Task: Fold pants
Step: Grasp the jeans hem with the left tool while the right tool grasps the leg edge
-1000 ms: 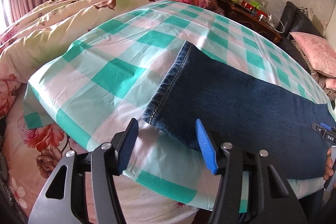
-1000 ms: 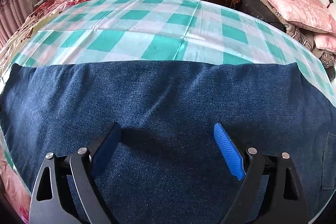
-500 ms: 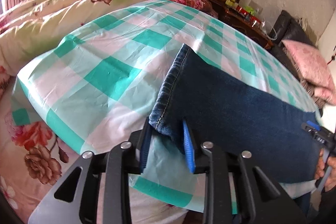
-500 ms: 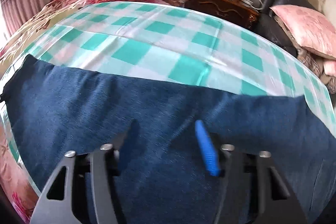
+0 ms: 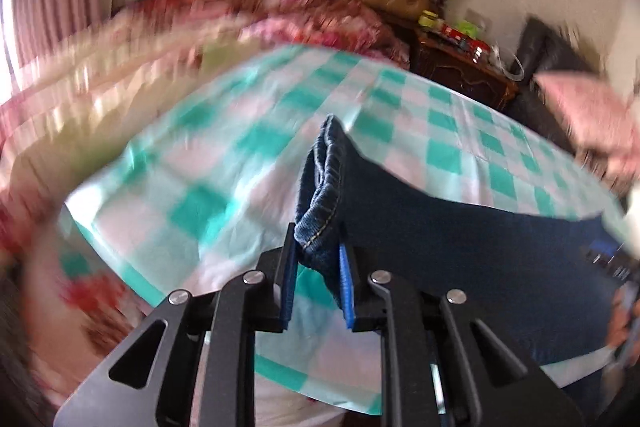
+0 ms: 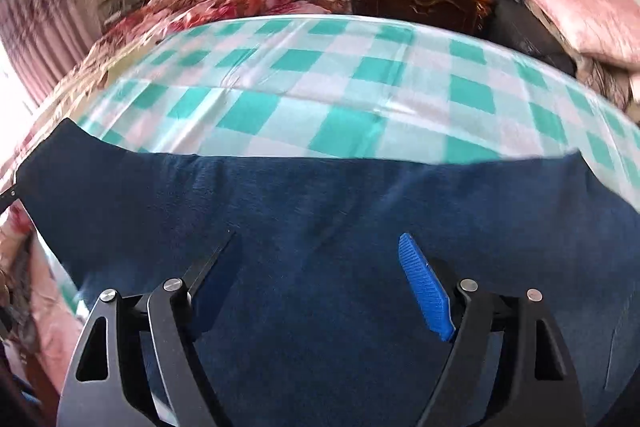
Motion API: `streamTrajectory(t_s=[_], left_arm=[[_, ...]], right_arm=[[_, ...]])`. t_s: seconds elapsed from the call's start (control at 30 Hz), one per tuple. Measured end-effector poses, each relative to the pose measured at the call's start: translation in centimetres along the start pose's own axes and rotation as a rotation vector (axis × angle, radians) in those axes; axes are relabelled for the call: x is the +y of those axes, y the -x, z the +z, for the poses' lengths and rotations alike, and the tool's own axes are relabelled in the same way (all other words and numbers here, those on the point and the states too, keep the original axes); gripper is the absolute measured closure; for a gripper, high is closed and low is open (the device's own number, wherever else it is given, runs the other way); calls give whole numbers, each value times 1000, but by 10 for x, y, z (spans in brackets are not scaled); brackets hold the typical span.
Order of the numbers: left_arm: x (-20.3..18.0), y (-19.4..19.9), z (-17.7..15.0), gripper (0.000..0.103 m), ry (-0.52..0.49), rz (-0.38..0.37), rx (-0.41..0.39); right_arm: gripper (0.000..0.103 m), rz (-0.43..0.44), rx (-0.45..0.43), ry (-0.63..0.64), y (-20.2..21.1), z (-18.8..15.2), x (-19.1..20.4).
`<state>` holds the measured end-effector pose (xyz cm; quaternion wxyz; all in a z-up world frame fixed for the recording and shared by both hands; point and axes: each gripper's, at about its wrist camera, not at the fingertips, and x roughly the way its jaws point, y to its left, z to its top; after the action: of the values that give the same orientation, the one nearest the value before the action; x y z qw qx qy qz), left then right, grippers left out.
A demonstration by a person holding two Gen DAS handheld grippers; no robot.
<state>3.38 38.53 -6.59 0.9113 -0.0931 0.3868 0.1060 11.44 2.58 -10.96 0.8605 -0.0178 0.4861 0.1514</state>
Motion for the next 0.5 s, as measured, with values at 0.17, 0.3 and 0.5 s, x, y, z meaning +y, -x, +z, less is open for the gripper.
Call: streamTrajectory(t_s=[0.17, 0.3, 0.5], left_arm=[[-133, 54, 12, 85, -342, 85, -146], [-272, 64, -42, 86, -647, 84, -237], [-394, 25, -175, 80, -937, 53, -212]], right_arm=[[25, 30, -6, -150, 33, -11, -56], [24, 34, -5, -311, 56, -32, -116], [24, 23, 17, -430, 66, -62, -168]])
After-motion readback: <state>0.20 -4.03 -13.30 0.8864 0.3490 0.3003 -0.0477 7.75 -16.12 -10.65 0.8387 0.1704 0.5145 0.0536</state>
